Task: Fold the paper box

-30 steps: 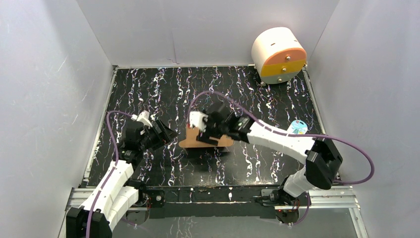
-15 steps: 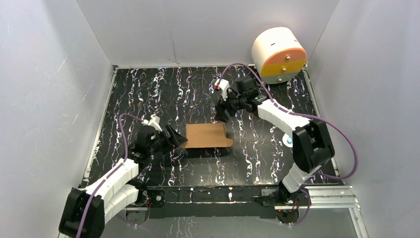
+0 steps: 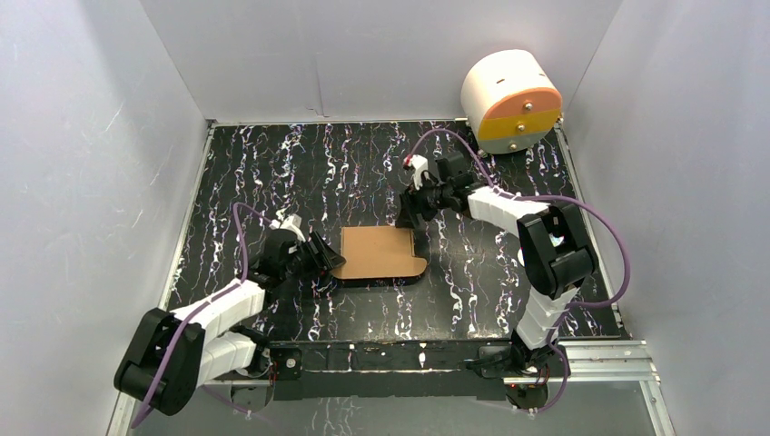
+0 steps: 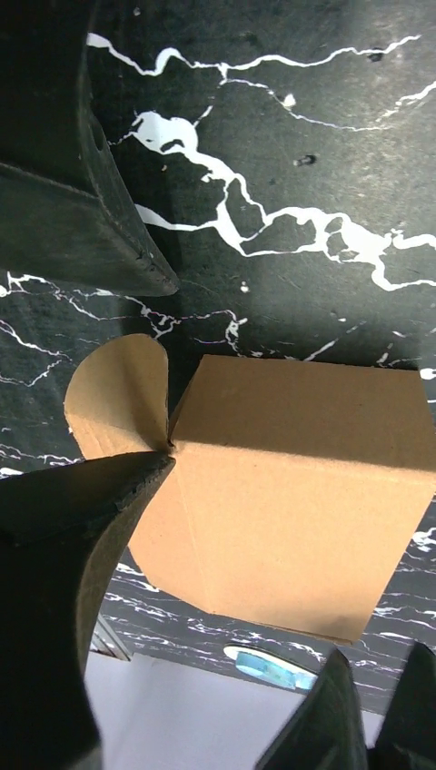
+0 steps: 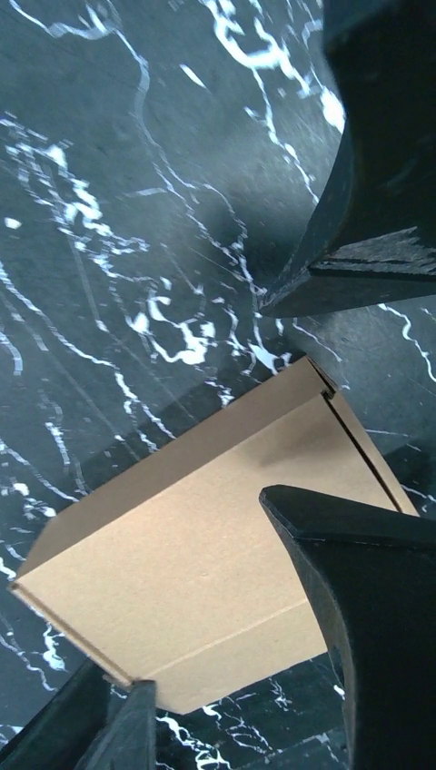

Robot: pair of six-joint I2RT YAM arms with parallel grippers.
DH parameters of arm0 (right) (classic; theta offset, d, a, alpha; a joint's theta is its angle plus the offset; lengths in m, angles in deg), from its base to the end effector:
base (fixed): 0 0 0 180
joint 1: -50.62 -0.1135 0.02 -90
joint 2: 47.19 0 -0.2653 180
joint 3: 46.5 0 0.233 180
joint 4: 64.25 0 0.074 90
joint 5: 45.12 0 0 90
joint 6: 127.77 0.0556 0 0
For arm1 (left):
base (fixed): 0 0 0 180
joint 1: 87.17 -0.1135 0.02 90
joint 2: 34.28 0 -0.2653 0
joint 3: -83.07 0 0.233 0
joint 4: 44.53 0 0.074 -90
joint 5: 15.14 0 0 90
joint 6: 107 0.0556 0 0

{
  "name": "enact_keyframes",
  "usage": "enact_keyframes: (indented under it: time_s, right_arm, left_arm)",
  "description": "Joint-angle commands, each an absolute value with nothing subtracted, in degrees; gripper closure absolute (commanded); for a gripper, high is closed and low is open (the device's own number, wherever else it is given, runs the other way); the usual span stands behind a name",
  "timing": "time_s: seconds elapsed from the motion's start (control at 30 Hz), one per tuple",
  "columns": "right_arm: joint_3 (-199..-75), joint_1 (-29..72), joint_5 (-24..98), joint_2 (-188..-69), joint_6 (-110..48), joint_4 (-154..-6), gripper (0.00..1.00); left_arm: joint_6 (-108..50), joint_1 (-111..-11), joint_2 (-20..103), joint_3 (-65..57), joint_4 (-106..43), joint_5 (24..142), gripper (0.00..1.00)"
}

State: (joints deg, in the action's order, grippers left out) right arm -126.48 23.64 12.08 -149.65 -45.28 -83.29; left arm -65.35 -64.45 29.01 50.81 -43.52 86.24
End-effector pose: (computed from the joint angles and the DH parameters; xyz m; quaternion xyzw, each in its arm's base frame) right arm 0.3276 0.2006 0.2034 -0.3700 0.8010 0.3203 0.3447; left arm 0.1889 -0.0910 0.1622 -0.1462 0.8595 -0.3508 0.3419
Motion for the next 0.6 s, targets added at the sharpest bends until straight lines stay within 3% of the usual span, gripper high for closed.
enact_keyframes:
  time_s: [0.0, 0.3, 0.57]
  right_arm:
    - [-122.95, 24.05, 11.39, -147.85, -40.76, -79.79, 0.25]
    - [-115.18, 24.01, 6.94, -143.89, -31.03, -74.41, 0.40]
    - [-109.68, 24.20, 2.34, -140.82, -23.30, -65.40, 0.40]
  left_arm:
    - [-62.34, -64.16, 30.17, 49.49, -44.38, 80.17, 0.41]
    - [-58.87, -64.74, 35.56, 44.20, -44.88, 76.15, 0.41]
    - [-58.81, -65.98, 29.85, 41.47, -39.53, 75.65, 0.31]
